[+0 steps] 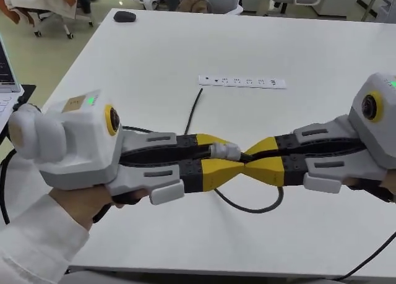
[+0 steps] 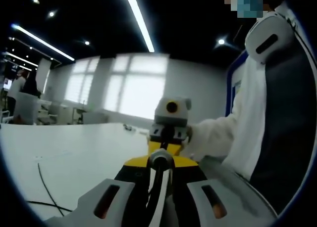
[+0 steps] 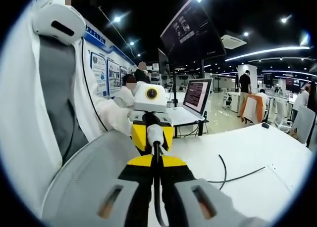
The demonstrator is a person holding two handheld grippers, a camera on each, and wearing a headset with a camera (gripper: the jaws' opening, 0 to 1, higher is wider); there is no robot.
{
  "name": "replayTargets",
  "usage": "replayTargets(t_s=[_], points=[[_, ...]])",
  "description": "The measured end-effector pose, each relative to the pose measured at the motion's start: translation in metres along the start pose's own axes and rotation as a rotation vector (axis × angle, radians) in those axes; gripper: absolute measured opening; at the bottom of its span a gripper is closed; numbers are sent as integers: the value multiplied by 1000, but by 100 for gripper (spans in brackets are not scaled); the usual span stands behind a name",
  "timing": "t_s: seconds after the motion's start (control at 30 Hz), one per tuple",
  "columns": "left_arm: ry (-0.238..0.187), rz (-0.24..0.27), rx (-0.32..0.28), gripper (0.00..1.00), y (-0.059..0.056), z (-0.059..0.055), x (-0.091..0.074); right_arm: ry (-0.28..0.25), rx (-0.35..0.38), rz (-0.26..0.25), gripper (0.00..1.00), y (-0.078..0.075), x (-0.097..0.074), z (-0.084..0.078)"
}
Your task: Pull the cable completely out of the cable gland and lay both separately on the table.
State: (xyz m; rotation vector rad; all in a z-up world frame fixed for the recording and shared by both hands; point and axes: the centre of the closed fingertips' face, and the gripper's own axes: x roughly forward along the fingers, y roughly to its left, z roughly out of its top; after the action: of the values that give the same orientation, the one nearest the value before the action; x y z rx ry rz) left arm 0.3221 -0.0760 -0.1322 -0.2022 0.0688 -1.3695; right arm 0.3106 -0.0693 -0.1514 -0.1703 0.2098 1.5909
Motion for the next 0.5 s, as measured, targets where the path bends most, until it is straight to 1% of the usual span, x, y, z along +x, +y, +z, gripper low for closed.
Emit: replayTargets(t_s=[0.07, 0.17, 0.23, 0.33, 0.43, 0.5], points=[[5, 12, 2, 17, 2, -2, -2, 25, -5, -12, 2, -2, -2, -6], [5, 17, 2, 17, 3, -3, -5, 47, -13, -20, 2, -3, -5, -12], [4, 22, 9, 17, 4, -3, -7, 73, -17, -26, 2, -4, -7, -19], [-2, 31, 13, 17, 7, -3, -8, 99, -15, -36, 2, -6, -10, -28], [0, 39, 18, 17, 8, -4, -10, 137, -11, -52, 2, -9, -14, -40], [-2, 42, 13, 17, 9, -4, -11, 150, -6, -56, 2, -10, -16, -45]])
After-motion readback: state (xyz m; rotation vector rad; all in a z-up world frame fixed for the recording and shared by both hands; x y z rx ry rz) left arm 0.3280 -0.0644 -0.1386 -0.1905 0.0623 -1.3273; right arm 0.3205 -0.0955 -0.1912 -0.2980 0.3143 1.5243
